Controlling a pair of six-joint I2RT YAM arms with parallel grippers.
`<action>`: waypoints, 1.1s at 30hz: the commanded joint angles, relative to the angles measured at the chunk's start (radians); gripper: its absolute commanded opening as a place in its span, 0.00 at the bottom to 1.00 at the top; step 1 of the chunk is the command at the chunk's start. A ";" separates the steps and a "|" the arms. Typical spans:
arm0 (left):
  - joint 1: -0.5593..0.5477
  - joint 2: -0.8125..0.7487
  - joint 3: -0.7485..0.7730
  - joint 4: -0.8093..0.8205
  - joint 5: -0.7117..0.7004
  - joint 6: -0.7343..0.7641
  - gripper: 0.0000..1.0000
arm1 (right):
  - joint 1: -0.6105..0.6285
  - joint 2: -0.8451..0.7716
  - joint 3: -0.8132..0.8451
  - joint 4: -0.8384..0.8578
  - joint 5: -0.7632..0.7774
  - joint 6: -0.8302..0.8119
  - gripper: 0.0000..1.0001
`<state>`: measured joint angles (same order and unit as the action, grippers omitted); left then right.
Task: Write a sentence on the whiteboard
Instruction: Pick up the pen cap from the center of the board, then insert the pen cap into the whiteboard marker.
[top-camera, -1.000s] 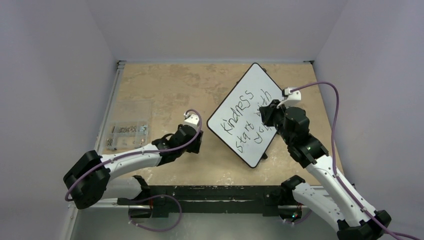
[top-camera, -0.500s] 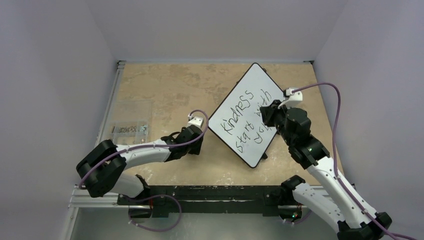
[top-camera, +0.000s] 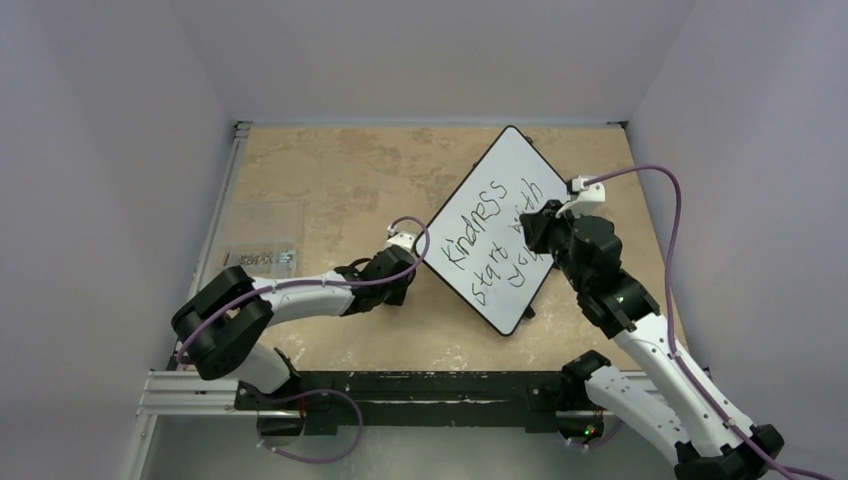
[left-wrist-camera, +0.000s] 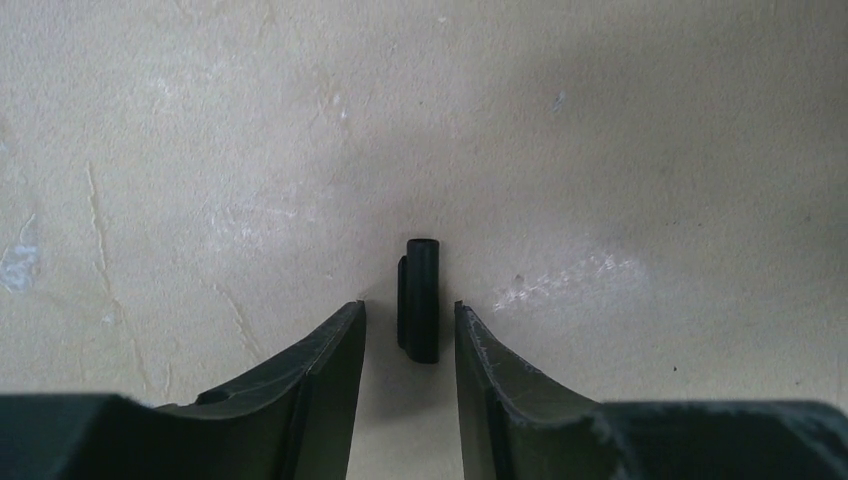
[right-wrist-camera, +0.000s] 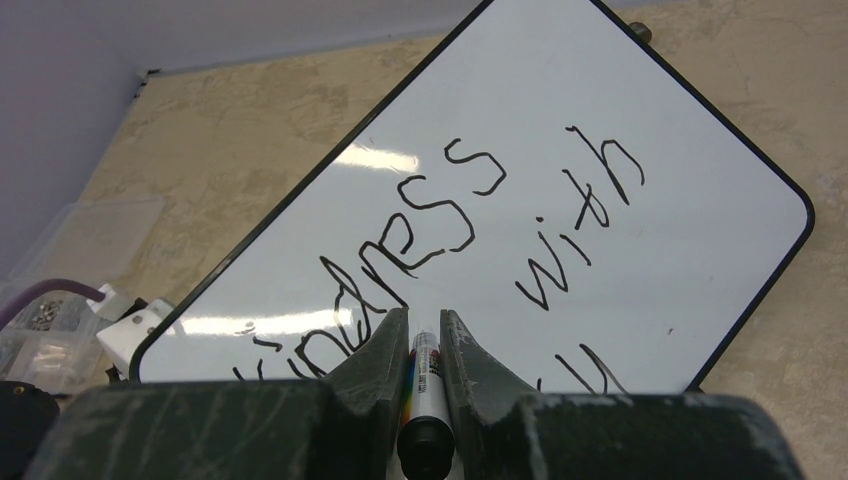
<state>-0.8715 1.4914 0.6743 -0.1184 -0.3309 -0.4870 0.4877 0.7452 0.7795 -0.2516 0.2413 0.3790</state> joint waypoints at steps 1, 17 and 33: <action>-0.003 0.030 0.051 0.043 0.006 0.019 0.35 | -0.003 -0.010 0.005 0.021 0.007 0.000 0.00; -0.003 0.053 -0.028 0.039 -0.039 -0.028 0.00 | -0.004 0.011 0.019 0.026 -0.007 -0.004 0.00; 0.054 -0.378 -0.009 -0.218 -0.027 0.063 0.00 | -0.003 0.081 0.150 0.036 -0.222 -0.034 0.00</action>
<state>-0.8459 1.2449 0.6559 -0.2504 -0.3771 -0.4713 0.4877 0.8146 0.8680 -0.2611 0.1146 0.3710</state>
